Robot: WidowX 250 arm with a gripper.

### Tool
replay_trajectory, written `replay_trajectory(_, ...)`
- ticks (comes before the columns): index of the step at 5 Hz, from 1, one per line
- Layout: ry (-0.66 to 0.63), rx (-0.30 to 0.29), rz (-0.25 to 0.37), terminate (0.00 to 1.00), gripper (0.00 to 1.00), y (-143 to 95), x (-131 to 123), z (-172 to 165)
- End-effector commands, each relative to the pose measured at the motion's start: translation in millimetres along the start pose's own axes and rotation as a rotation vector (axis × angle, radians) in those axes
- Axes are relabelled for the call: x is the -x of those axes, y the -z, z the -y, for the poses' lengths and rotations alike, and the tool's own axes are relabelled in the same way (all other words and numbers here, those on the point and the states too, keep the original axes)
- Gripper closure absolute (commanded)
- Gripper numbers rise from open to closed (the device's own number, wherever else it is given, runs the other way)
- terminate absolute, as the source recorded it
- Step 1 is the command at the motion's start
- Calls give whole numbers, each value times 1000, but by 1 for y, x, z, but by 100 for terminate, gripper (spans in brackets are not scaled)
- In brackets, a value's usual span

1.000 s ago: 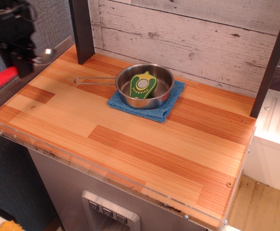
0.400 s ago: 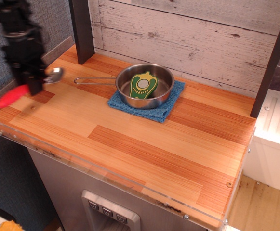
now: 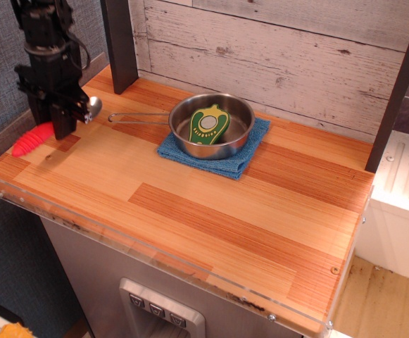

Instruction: Place the spoon on the left outer edge of the table.

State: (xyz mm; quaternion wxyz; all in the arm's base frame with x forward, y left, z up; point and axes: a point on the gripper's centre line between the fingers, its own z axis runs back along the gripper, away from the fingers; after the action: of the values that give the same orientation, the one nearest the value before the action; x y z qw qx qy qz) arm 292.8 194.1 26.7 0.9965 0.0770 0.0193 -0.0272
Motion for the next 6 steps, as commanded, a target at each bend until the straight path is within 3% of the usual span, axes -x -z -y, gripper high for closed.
replay_trajectory(1, -69, -35, -8, 0, 100, -10, 3, -11)
replay_trajectory(2, -63, -36, 9, 0, 0, -16, 3, -5)
replay_trajectory(4, 5, -28, 67, 0, 0, -32, 3, -1)
replay_trajectory(6, 33, 30, 221, 0, 0, -81, 7, 32)
